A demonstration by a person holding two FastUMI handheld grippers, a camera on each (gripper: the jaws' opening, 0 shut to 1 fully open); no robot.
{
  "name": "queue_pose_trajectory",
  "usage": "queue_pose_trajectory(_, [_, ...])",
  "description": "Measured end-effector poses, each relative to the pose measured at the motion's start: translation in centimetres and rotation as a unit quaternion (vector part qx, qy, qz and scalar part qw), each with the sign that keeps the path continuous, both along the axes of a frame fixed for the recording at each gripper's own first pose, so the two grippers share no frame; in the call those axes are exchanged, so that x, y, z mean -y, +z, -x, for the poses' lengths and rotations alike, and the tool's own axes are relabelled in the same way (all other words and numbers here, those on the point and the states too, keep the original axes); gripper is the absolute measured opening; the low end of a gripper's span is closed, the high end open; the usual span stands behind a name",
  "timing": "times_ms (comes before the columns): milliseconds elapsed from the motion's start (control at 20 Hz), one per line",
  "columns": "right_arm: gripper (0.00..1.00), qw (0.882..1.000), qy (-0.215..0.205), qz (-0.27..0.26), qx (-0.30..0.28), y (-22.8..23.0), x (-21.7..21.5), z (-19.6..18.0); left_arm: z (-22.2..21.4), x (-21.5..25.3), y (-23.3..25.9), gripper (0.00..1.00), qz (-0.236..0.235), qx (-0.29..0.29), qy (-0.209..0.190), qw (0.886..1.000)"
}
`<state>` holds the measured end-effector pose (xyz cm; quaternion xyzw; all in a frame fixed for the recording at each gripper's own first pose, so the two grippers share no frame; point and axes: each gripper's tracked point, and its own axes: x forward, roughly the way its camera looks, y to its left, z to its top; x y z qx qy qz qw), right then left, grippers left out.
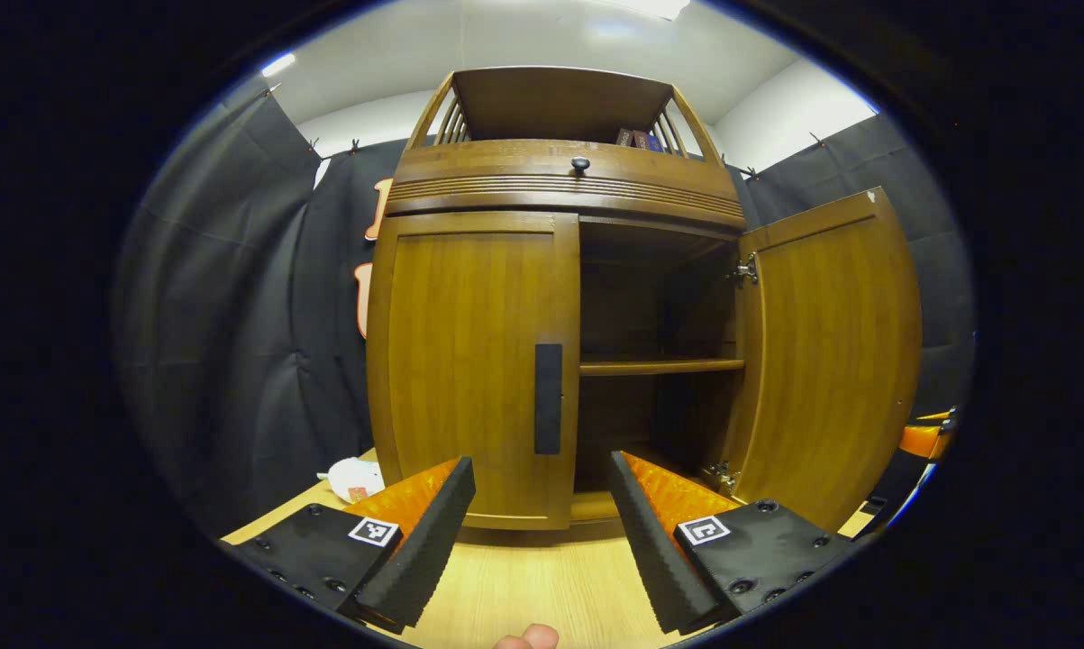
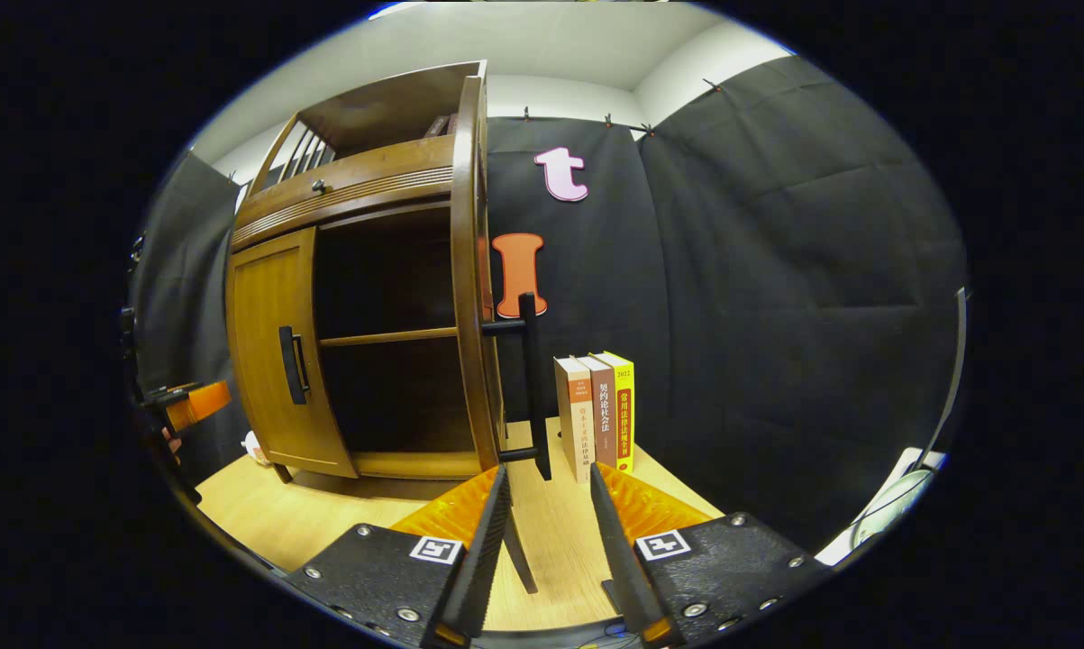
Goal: Open the right door of the double-door shoe cabinet with the right hand, and open the left door with the left hand.
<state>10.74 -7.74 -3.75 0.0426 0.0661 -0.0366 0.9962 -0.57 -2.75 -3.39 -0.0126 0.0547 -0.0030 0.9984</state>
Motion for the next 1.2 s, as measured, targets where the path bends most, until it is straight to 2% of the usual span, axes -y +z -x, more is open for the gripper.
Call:
queue_pose_trajectory(50, [0.72, 1.000, 0.010, -0.011, 0.005, 0.7, -0.8, 0.2, -0.3, -0.4, 0.1, 0.96, -0.003, 0.002, 0.004, 1.000])
queue_pose_trajectory(200, [0.82, 1.000, 0.017, -0.006, 0.022, 2.5, -1.6, 0.5, -1.3, -1.3, 0.6, 0.94, -0.007, 0.011, 0.014, 1.000])
queue_pose_trajectory(250, [0.91, 1.000, 0.018, 0.003, 0.022, 2.7, -1.6, 0.5, -1.8, -1.4, 0.8, 0.94, -0.008, 0.012, 0.012, 1.000])
queue_pose_trajectory(300, [0.92, 1.000, 0.018, 0.011, 0.022, 2.9, -1.6, 0.4, -2.4, -1.4, 0.9, 0.97, -0.006, 0.013, 0.008, 1.000])
queue_pose_trajectory(350, [0.87, 0.999, 0.016, 0.016, 0.022, 3.0, -1.7, 0.4, -3.0, -1.2, 1.1, 0.97, -0.002, 0.017, 0.000, 1.000])
queue_pose_trajectory(400, [0.94, 0.999, 0.017, 0.016, 0.022, 2.9, -1.8, 0.2, -3.7, -1.4, 1.7, 0.98, -0.001, 0.024, -0.004, 1.000])
queue_pose_trajectory(450, [0.89, 0.999, 0.018, 0.013, 0.023, 2.9, -1.9, 0.2, -4.5, -1.5, 2.4, 0.98, 0.004, 0.033, -0.008, 0.999])
queue_pose_trajectory(500, [0.96, 1.000, 0.018, 0.007, 0.024, 3.0, -1.8, 0.1, -5.4, -1.6, 2.7, 0.99, 0.008, 0.039, -0.011, 0.999])
queue_pose_trajectory(550, [0.90, 1.000, 0.017, 0.002, 0.025, 3.0, -1.7, 0.0, -6.5, -1.7, 2.9, 0.94, 0.005, 0.035, -0.011, 0.999])
queue_pose_trajectory(750, [0.91, 0.999, 0.008, 0.009, 0.036, 3.5, -1.2, 0.1, -10.4, -2.3, 2.9, 0.94, -0.025, 0.035, -0.010, 0.999])
queue_pose_trajectory(1100, [0.91, 0.999, -0.019, 0.007, 0.038, 3.7, 0.6, 0.7, -15.4, -1.0, -0.3, 0.94, -0.010, -0.009, -0.030, 0.999])
queue_pose_trajectory(1150, [0.98, 0.999, -0.021, 0.005, 0.037, 3.7, 0.7, 0.6, -16.1, -0.6, -0.9, 0.94, -0.010, -0.016, -0.031, 0.999])
queue_pose_trajectory(1200, [0.97, 0.999, -0.024, 0.006, 0.037, 3.7, 0.8, 0.6, -16.6, -0.2, -1.4, 0.94, -0.008, -0.024, -0.032, 0.999])
